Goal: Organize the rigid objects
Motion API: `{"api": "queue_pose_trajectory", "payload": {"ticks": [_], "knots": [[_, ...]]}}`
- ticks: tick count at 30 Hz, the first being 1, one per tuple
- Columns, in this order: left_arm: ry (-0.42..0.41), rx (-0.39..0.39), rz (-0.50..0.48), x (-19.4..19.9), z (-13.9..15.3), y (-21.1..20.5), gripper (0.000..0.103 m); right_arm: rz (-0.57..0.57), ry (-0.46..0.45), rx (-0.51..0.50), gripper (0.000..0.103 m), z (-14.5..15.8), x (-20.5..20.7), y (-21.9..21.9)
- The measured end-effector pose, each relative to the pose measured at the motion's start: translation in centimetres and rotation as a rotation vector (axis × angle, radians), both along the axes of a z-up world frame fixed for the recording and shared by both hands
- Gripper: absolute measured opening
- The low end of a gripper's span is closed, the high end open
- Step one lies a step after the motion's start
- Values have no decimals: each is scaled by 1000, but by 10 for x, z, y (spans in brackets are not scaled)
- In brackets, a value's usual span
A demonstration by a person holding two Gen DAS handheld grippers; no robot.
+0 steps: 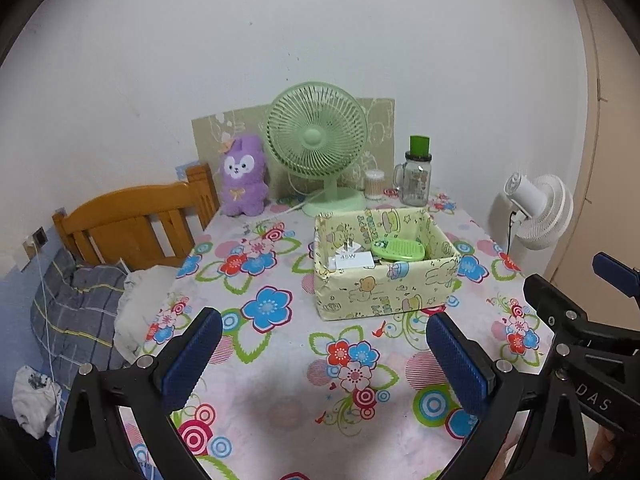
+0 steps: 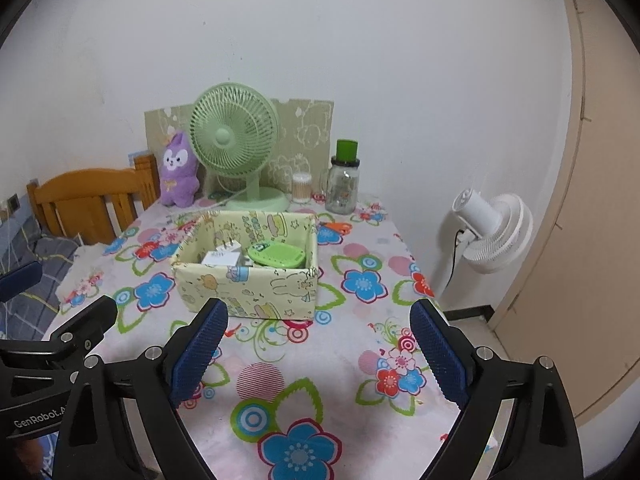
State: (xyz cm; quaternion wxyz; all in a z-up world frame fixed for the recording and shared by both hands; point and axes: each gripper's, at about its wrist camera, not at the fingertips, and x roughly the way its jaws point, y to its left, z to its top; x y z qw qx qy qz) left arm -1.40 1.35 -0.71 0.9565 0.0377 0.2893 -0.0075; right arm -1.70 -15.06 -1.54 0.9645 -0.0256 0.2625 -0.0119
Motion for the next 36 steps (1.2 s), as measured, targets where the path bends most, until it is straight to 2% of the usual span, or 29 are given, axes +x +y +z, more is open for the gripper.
{"api": "queue_pose_trajectory", "payload": {"ticks": [14,36], "knots": [[-19,-58,-8,-6,6,2,103,-19,-31,13,94,10,-12,-3],[-36,-70,10,-4,14,0,103,-21,-53,16,94,18,-9,-6]]}}
